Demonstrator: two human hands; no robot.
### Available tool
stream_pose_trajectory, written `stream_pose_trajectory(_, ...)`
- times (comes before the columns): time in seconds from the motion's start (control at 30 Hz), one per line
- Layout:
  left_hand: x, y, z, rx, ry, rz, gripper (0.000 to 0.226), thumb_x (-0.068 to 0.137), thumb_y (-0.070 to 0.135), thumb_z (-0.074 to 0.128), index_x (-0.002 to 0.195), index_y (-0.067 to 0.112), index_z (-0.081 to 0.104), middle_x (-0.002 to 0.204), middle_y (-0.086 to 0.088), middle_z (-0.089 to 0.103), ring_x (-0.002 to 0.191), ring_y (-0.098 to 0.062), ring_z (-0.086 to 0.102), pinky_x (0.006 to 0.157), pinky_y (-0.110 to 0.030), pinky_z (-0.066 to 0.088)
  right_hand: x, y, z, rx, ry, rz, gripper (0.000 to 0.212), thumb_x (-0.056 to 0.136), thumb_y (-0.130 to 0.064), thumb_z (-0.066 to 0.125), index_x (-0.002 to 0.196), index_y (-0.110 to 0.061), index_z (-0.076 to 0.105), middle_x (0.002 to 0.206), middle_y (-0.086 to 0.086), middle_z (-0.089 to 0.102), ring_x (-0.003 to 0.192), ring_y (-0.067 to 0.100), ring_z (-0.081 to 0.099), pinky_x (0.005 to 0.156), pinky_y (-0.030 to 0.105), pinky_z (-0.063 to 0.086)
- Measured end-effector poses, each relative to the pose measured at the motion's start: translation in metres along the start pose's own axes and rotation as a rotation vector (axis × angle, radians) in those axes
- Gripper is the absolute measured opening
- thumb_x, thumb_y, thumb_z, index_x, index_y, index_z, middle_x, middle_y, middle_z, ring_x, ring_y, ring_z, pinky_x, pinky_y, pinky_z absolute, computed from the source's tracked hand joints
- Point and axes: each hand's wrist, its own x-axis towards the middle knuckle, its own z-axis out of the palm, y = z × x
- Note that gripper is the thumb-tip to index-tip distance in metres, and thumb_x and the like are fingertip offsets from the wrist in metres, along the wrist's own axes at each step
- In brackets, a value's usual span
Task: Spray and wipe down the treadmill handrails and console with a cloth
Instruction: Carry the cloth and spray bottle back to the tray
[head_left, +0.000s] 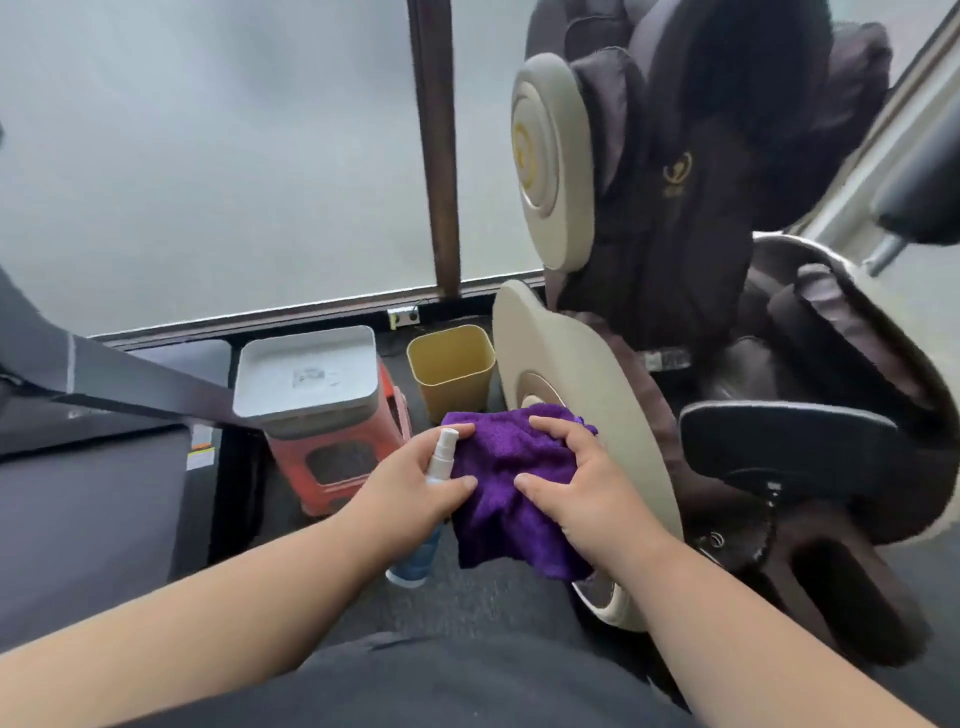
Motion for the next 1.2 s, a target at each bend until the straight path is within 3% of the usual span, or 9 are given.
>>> stream_pose_trajectory(0.23, 0.053, -0.025, -0.068, -0.114, 0.184, -0.046, 0.045, 0.082, 0.017, 0.072, 0.115, 0.045, 0.058, 0.113, 0.019, 0.066, 0.104, 0.005, 0.061, 0.094, -0.018, 0.046, 0.106, -0.039, 0.056, -0.033, -0.198, -0.059, 0.058, 0.075, -0.035, 0.081, 0.122, -0.057, 0.054, 0.129, -0.008, 0.057, 0.113, 0.008, 0.061, 0.103, 0.037, 0.05)
stream_pose_trajectory(0.37, 0.108, -0.042, -0.124, -0.184, 0.211, -0.06, 0.041, 0.086, 0.018, 0.07, 0.114, 0.045, 0.058, 0.113, 0.017, 0.067, 0.1, 0.008, 0.062, 0.089, -0.018, 0.05, 0.179, -0.069, 0.1, -0.055, -0.243, -0.05, 0.06, 0.069, -0.042, 0.079, 0.119, -0.062, 0.053, 0.13, -0.008, 0.058, 0.114, 0.01, 0.061, 0.102, 0.039, 0.051)
stream_pose_trajectory(0.5, 0.18, -0.062, -0.193, -0.15, 0.212, -0.053, 0.035, 0.089, 0.024, 0.066, 0.118, 0.042, 0.056, 0.115, 0.02, 0.063, 0.107, 0.006, 0.058, 0.096, -0.017, 0.043, 0.259, -0.101, 0.156, -0.018, -0.272, -0.032, 0.054, 0.079, -0.027, 0.081, 0.117, -0.057, 0.057, 0.126, -0.011, 0.061, 0.109, 0.006, 0.064, 0.1, 0.038, 0.053)
stream_pose_trajectory(0.7, 0.263, -0.095, -0.275, -0.161, 0.225, -0.123, 0.021, 0.099, 0.019, 0.051, 0.115, 0.031, 0.057, 0.099, 0.02, 0.061, 0.085, 0.015, 0.057, 0.075, 0.0, 0.038, 0.35, -0.141, 0.229, 0.002, -0.302, 0.034, 0.051, 0.084, -0.019, 0.079, 0.112, -0.055, 0.056, 0.122, -0.011, 0.062, 0.104, 0.001, 0.063, 0.097, 0.029, 0.053)
stream_pose_trajectory(0.87, 0.328, -0.155, -0.321, -0.079, 0.36, -0.257, 0.011, 0.099, 0.034, 0.048, 0.107, 0.032, 0.054, 0.099, 0.004, 0.058, 0.083, -0.011, 0.054, 0.061, -0.009, 0.042, 0.412, -0.129, 0.274, 0.026, -0.302, 0.141, 0.05, 0.084, -0.018, 0.078, 0.117, -0.05, 0.057, 0.124, -0.01, 0.064, 0.107, 0.007, 0.066, 0.102, 0.038, 0.051)
stream_pose_trajectory(1.0, 0.38, -0.216, -0.343, -0.106, 0.471, -0.399, 0.009, 0.098, 0.039, 0.047, 0.099, 0.035, 0.055, 0.079, 0.007, 0.055, 0.072, -0.012, 0.049, 0.063, -0.027, 0.042, 0.45, -0.109, 0.312, -0.033, -0.349, 0.2, 0.05, 0.087, -0.02, 0.075, 0.126, -0.044, 0.055, 0.124, -0.011, 0.061, 0.106, 0.004, 0.062, 0.097, 0.024, 0.049)
stream_pose_trajectory(1.07, 0.402, -0.243, -0.346, -0.128, 0.509, -0.439, 0.01, 0.099, 0.036, 0.047, 0.098, 0.034, 0.057, 0.079, 0.012, 0.054, 0.073, -0.008, 0.049, 0.063, -0.024, 0.041, 0.465, -0.101, 0.329, -0.064, -0.381, 0.2, 0.049, 0.088, -0.021, 0.074, 0.127, -0.043, 0.055, 0.123, -0.013, 0.061, 0.106, 0.002, 0.061, 0.095, 0.021, 0.048)
stream_pose_trajectory(1.2, 0.435, -0.29, -0.347, -0.201, 0.542, -0.503, 0.011, 0.099, 0.029, 0.05, 0.103, 0.032, 0.059, 0.085, 0.013, 0.054, 0.076, -0.001, 0.049, 0.065, -0.014, 0.04, 0.489, -0.082, 0.358, 0.017, -0.392, 0.241, 0.047, 0.087, -0.016, 0.075, 0.119, -0.046, 0.057, 0.118, -0.014, 0.065, 0.102, 0.001, 0.065, 0.098, 0.027, 0.052)
